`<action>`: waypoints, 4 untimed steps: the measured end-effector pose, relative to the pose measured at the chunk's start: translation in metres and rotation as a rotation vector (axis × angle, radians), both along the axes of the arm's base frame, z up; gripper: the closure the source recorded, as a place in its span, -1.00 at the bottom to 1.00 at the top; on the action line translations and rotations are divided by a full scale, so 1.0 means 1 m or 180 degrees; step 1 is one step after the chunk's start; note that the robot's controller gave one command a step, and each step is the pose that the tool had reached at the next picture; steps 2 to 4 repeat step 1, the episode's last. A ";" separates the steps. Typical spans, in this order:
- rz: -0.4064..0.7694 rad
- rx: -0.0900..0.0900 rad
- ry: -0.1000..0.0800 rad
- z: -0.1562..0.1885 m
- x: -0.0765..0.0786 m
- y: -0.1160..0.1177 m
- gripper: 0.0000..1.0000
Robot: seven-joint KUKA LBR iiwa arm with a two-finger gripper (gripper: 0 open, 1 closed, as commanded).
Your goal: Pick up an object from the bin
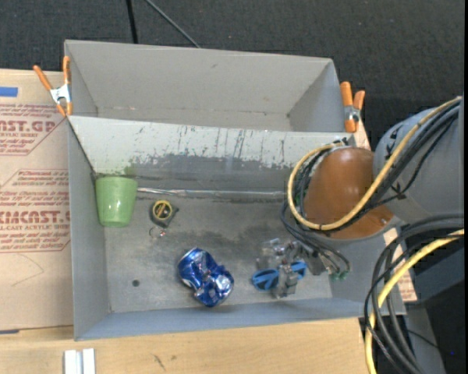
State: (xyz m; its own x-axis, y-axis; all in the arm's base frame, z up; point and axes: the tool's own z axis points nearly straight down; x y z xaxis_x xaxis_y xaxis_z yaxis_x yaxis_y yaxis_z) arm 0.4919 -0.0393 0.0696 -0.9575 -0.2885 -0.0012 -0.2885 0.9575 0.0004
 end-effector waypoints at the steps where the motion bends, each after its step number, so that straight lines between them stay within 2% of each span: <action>1: 0.0045 -0.0002 -0.0034 0.196 0.018 0.028 1.00; 4: 0.0045 -0.0002 -0.0034 0.196 0.018 0.028 1.00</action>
Offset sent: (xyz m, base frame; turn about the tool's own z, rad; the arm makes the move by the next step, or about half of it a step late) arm 0.0156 0.0268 0.1918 -0.0143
